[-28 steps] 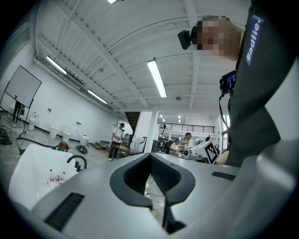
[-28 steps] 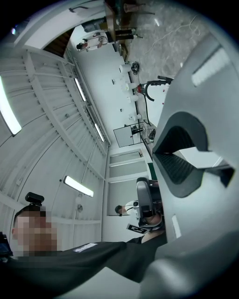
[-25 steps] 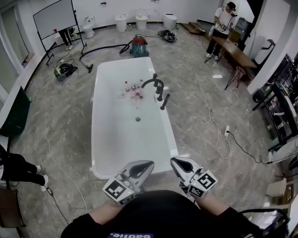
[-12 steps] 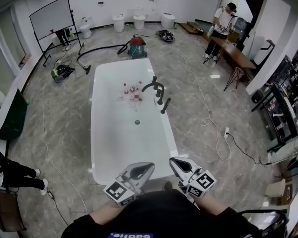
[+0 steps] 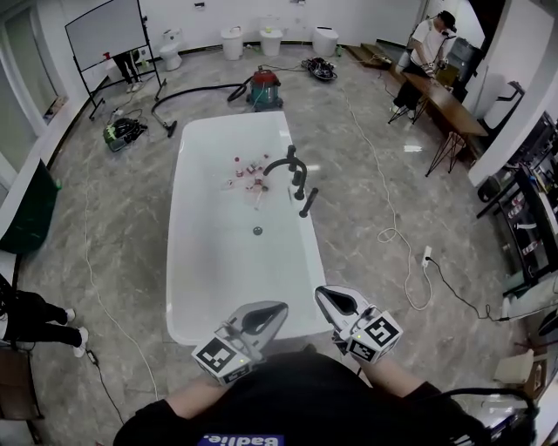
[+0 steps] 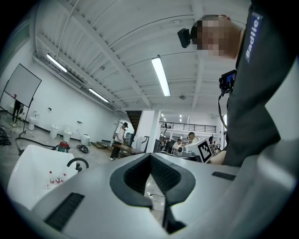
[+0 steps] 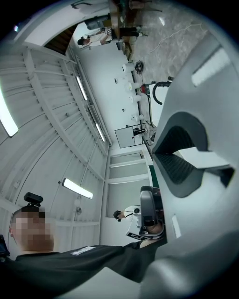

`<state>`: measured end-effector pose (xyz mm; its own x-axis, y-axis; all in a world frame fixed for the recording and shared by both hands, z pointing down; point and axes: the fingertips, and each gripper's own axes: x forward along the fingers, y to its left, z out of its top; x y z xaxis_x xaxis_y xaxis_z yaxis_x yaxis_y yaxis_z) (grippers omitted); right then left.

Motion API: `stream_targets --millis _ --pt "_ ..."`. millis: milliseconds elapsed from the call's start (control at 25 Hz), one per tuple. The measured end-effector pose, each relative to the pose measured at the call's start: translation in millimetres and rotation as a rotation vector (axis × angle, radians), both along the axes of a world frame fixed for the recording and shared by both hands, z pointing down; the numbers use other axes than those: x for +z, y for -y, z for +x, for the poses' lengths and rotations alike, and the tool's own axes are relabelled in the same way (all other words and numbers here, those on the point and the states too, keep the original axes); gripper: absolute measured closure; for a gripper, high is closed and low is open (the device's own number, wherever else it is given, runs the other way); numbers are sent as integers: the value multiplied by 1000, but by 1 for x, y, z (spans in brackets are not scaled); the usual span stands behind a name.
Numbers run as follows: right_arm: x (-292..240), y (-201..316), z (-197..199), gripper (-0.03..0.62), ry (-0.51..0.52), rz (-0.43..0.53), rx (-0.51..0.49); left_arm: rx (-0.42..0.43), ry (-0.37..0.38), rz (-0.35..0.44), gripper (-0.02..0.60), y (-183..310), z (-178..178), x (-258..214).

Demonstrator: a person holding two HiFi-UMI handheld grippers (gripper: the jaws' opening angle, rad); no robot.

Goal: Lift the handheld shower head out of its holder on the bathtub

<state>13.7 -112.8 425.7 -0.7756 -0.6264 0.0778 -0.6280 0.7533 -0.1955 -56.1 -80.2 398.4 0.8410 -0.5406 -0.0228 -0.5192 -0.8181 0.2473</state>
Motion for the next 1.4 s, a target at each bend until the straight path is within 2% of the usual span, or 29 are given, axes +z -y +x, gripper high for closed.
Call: stream_targets --millis 320,680,960,1400 --pt "14 29 30 591 -5 -11 6 -13 -1 -7 588 13 26 7" --pt "25 69 41 582 -44 -3 -15 -65 11 -34 588 27 31 14" --pt "33 93 50 576 -46 -14 -37 -98 17 -23 588 34 36 15" --pt "50 130 67 520 -56 -49 -44 -146 22 -47 588 45 47 21"
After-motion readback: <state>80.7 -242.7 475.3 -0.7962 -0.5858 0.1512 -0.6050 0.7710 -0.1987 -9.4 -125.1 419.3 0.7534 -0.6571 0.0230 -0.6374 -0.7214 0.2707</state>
